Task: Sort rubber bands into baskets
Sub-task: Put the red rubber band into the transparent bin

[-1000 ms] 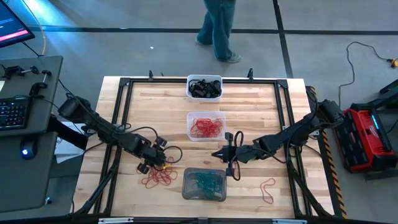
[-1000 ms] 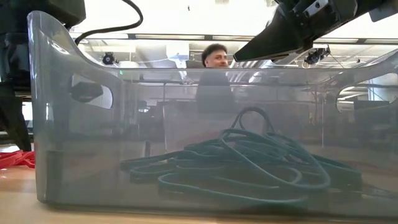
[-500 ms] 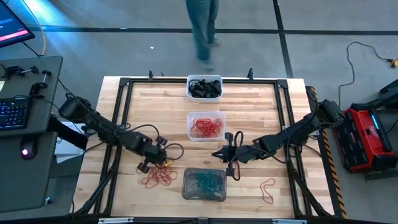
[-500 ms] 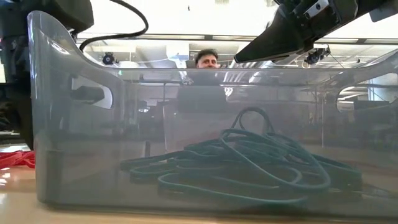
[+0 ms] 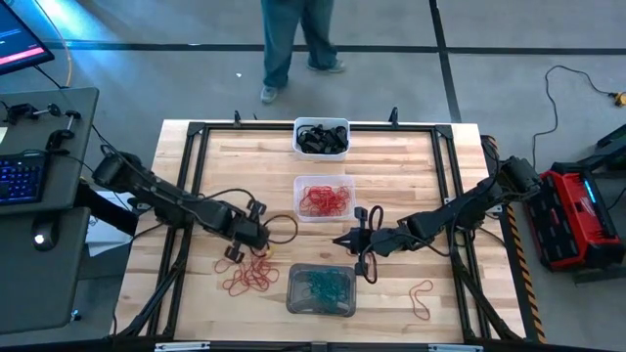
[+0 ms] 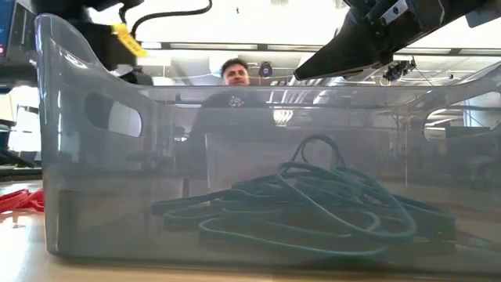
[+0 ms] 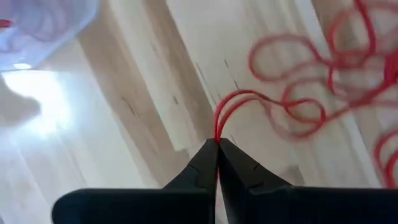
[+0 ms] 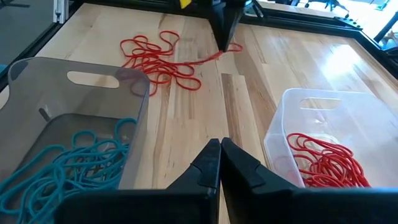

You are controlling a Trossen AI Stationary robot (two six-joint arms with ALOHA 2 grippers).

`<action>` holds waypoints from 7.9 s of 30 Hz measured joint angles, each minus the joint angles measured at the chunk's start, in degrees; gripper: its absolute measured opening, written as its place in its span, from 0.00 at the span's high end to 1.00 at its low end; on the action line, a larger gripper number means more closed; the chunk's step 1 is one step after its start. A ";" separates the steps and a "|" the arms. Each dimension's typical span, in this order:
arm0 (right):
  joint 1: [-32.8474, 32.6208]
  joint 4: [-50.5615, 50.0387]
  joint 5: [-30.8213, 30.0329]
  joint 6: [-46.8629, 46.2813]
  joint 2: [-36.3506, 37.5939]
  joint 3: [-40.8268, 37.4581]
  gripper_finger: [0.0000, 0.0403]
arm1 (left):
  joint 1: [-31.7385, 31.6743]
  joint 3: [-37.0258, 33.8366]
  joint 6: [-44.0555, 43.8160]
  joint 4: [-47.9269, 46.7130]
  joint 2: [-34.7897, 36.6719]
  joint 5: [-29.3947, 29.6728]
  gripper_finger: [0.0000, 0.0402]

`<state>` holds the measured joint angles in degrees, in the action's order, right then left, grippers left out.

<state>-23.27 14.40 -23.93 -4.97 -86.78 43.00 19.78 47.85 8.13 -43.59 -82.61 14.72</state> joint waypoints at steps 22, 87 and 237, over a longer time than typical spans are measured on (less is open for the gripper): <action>0.00 -1.73 -1.35 -0.59 0.00 -0.02 1.00 | -15.69 16.69 1.88 12.38 -4.53 -0.79 1.00; 0.02 -2.98 -1.35 -1.01 -0.03 -0.02 1.00 | -13.28 16.25 5.88 32.75 -11.68 -13.04 0.61; -3.95 -12.10 -9.39 -2.71 8.96 0.00 1.00 | -25.23 33.44 7.05 14.88 -23.22 -6.78 1.00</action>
<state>-27.21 2.30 -33.32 -7.69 -77.82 43.00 -5.45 81.29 15.18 -28.71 -105.83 7.95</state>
